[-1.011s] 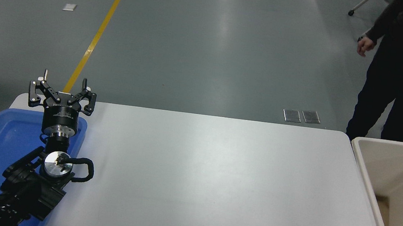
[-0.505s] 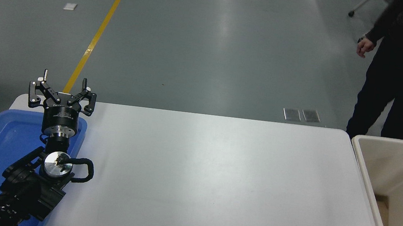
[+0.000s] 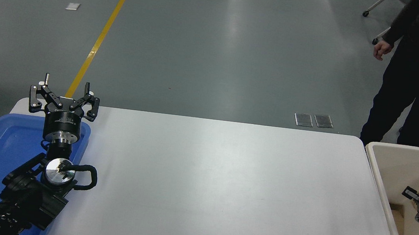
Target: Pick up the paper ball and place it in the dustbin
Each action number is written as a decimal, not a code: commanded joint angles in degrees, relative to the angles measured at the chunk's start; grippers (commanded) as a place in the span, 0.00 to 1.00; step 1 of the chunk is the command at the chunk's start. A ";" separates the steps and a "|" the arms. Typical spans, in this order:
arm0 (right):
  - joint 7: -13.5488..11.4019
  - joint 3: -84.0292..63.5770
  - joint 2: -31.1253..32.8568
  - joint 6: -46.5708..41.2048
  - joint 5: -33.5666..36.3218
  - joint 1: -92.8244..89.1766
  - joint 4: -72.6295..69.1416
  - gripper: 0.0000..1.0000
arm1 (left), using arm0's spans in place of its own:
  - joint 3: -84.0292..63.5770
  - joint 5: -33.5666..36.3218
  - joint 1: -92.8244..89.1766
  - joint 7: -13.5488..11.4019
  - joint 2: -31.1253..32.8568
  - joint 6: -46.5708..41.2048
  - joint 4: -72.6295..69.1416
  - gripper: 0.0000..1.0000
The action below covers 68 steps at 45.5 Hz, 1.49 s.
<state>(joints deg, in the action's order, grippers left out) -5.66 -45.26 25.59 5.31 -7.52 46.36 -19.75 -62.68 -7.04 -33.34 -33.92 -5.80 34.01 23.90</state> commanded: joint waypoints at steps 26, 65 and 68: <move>0.56 -25.73 8.77 -6.53 -6.19 44.48 -47.27 1.00 | 0.01 0.00 -0.15 0.17 0.09 0.01 0.00 0.99; 4.08 -20.22 -18.20 -33.87 7.61 79.49 -77.27 1.00 | 0.01 0.00 0.02 0.17 0.09 0.01 0.00 0.99; 4.16 -19.95 -19.17 -33.88 8.40 79.41 -77.28 1.00 | 0.01 0.00 0.02 0.17 0.00 0.01 0.00 0.99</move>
<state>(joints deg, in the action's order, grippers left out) -2.52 -67.03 11.57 -25.86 -2.86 122.34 -93.79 -62.67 -7.03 -33.33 -33.75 -5.76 34.02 23.91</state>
